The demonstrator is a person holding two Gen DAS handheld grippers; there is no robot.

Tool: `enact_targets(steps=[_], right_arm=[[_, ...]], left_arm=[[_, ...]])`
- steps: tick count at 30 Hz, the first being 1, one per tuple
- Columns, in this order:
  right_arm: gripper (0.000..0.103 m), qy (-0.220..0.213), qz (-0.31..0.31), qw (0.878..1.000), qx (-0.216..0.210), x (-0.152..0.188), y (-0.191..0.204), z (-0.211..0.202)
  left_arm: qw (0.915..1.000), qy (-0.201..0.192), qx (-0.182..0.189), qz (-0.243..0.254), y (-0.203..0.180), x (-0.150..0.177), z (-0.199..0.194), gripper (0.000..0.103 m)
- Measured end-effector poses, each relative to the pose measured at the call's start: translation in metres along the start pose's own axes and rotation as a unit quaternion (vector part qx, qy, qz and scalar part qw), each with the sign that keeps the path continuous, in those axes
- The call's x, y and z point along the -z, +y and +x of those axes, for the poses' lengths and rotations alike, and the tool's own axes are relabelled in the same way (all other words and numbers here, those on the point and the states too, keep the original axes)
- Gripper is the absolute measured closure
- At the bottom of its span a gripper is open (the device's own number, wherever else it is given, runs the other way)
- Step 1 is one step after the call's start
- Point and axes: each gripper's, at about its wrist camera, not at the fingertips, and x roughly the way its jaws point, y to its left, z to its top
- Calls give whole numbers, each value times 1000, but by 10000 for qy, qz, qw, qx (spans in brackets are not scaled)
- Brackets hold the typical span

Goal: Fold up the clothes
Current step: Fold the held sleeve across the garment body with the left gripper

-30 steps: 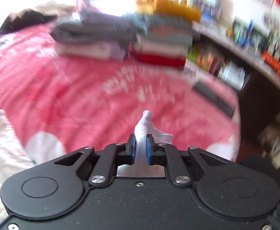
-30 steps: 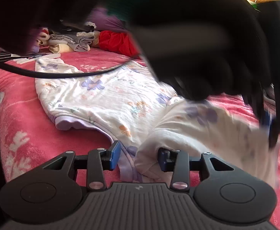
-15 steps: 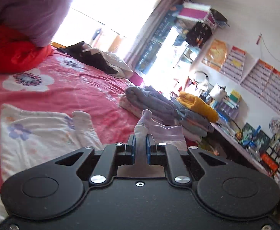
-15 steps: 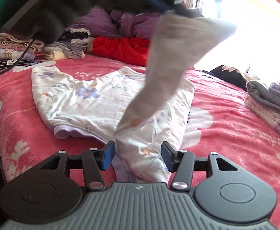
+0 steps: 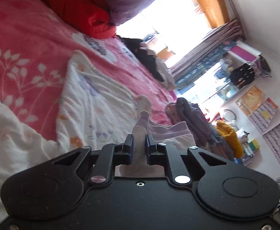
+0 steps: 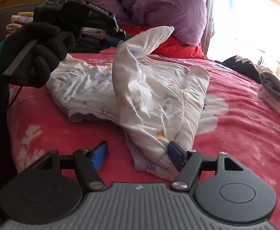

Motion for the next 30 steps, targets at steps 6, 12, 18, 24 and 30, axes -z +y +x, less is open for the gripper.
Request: enact_targets(steps=[6, 12, 18, 24, 30], right_arm=[[34, 44, -17, 10000, 6, -1, 0, -1], [36, -343, -117, 9993, 67, -7, 1, -5], [36, -275, -175, 9995, 49, -8, 6, 2], [35, -302, -144, 9994, 63, -7, 5, 0], [35, -393, 59, 9992, 96, -7, -6, -3]], left_arm=[[9971, -103, -750, -51, 9, 0, -6, 85], [9973, -37, -649, 350, -18, -10, -33, 75], [9874, 644, -752, 1234, -87, 4, -1, 47], [9256, 1246, -2184, 2831, -119, 21, 57, 77], [9056, 1285, -2568, 3122, -116, 32, 70, 98]])
